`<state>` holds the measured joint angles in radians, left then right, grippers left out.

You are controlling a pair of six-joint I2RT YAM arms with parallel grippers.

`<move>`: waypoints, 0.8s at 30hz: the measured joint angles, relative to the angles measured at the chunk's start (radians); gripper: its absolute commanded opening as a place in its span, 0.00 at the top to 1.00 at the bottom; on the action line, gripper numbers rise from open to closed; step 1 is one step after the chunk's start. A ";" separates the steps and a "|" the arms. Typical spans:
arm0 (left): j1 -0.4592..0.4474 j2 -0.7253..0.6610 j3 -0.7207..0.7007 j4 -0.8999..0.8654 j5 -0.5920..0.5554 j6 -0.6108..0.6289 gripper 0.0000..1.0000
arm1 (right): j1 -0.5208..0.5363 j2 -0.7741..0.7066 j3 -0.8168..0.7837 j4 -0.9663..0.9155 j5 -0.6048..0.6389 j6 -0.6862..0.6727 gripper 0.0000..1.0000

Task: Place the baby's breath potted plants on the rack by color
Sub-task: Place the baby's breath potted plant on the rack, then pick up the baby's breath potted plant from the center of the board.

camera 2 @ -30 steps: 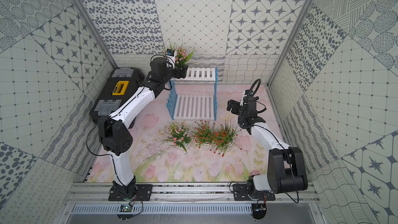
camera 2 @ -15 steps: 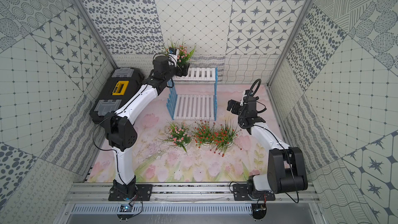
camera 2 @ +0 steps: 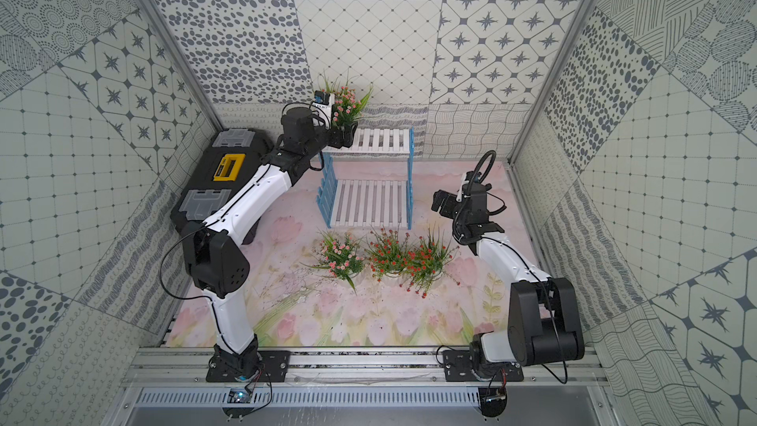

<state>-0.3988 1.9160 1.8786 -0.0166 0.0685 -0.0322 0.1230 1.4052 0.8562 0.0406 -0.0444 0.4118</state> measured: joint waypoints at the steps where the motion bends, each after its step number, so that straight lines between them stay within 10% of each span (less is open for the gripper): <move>1: 0.000 -0.011 -0.018 0.004 -0.001 -0.002 0.01 | 0.000 0.000 0.000 0.000 0.000 0.000 0.02; 24: -0.008 -0.663 -0.700 -0.088 0.015 -0.045 0.01 | 0.000 -0.011 0.031 -0.023 -0.008 0.000 0.02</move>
<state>-0.4065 1.2526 1.1782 -0.1047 0.0834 -0.0769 0.1230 1.3941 0.8867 0.0174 -0.0521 0.4122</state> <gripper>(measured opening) 0.986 0.981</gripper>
